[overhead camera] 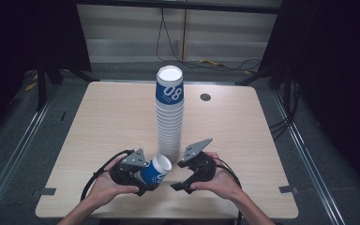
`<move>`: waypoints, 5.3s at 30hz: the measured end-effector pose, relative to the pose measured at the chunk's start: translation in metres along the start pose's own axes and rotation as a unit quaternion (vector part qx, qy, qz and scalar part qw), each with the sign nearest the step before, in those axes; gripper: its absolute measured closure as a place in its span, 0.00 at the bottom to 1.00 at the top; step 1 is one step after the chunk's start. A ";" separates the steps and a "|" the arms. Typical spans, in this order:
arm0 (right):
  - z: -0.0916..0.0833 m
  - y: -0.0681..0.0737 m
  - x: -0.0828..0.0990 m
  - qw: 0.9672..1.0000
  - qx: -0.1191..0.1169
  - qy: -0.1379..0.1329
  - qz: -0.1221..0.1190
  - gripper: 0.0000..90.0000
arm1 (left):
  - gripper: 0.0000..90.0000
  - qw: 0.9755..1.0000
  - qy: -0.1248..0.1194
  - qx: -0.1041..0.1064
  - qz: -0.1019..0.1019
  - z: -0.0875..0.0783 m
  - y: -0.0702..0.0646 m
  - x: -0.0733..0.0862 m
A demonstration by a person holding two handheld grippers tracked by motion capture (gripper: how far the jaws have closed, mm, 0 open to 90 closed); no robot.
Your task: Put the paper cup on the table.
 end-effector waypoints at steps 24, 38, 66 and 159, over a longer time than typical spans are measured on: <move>0.006 0.000 -0.001 0.997 -0.031 0.072 -0.027 0.22 | 0.25 0.991 0.097 -0.027 0.090 0.022 -0.022 -0.011; 0.017 -0.001 -0.007 0.994 -0.056 0.087 -0.043 0.24 | 0.24 0.989 0.104 -0.020 0.107 0.031 -0.028 -0.011; 0.019 0.005 -0.012 0.992 -0.092 0.077 -0.046 0.34 | 0.23 0.989 0.080 -0.002 0.126 0.027 -0.029 -0.005; -0.014 -0.010 0.026 0.980 -0.032 -0.188 0.055 0.34 | 0.17 0.982 -0.174 0.061 -0.035 -0.017 -0.003 0.004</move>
Point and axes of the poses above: each handheld gripper's, and its own axes: z roughly forward along the jaws, x roughly out of its underside, y roughly to its left, the point moved 3 cm from there along z, roughly forward along the jaws, and after that the axes turned 12 degrees about -z, right-handed, at the moved point
